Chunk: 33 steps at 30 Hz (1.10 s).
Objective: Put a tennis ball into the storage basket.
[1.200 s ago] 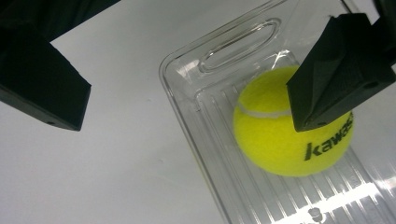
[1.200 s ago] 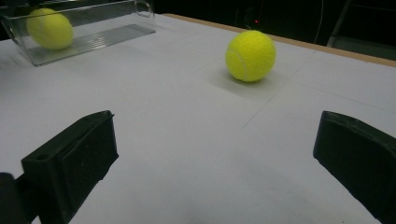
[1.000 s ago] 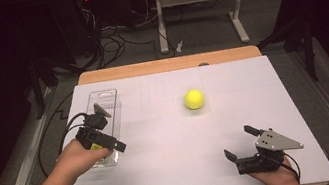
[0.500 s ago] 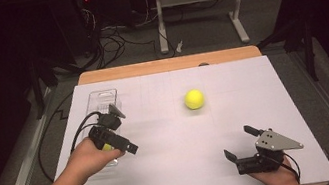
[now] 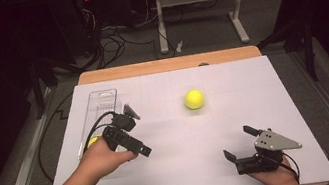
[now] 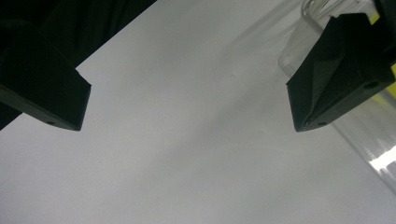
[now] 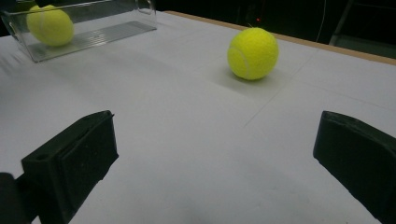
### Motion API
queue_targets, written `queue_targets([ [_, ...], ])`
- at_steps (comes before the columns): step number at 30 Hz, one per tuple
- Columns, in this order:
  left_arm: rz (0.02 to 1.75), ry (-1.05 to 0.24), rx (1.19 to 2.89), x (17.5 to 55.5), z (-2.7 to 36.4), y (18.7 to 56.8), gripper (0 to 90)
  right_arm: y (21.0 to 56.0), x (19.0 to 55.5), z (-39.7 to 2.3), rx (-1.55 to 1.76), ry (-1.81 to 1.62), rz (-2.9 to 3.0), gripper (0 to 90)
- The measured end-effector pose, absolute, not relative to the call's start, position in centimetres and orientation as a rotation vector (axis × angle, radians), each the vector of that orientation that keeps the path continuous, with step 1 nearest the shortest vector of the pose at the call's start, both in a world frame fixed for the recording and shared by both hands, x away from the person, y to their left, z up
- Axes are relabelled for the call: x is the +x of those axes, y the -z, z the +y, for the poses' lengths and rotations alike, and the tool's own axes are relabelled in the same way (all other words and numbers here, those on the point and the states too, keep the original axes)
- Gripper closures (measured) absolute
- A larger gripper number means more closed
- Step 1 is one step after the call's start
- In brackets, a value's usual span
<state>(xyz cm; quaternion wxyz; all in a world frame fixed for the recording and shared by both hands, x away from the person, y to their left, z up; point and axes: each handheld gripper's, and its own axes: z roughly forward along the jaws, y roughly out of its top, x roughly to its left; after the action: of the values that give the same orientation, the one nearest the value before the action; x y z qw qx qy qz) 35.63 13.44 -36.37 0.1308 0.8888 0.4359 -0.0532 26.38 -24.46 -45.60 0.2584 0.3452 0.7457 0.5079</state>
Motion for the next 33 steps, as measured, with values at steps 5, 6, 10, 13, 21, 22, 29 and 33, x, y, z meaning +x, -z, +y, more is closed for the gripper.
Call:
queue_targets([
  [5,1.242,0.17,2.588,35.5,12.5,36.5,0.6,45.5,26.3,-24.5,0.94,-1.378,2.013,0.3],
  [6,1.239,0.17,2.593,35.5,12.4,36.5,0.6,45.4,26.3,-24.5,0.948,-1.385,2.004,0.3],
  [10,1.225,0.166,2.595,35.4,12.1,36.3,0.6,45.5,26.5,-24.4,0.953,-1.384,2.004,0.3],
  [13,1.221,0.158,2.595,35.4,12.0,36.5,0.6,45.6,26.7,-24.2,0.949,-1.376,2.016,0.3],
  [21,1.218,0.166,2.58,35.4,12.2,36.7,0.6,45.6,26.6,-23.9,0.948,-1.358,2.017,0.3],
  [22,1.217,0.167,2.577,35.4,12.2,36.7,0.6,45.5,26.7,-23.8,0.95,-1.36,2.016,0.3],
  [29,1.21,0.183,2.578,35.4,12.3,36.7,0.6,45.5,27.2,-23.2,0.958,-1.351,2.02,0.3],
  [33,1.219,0.174,2.572,35.5,12.3,36.7,0.6,45.4,27.4,-22.8,0.956,-1.339,2.027,0.3],
])
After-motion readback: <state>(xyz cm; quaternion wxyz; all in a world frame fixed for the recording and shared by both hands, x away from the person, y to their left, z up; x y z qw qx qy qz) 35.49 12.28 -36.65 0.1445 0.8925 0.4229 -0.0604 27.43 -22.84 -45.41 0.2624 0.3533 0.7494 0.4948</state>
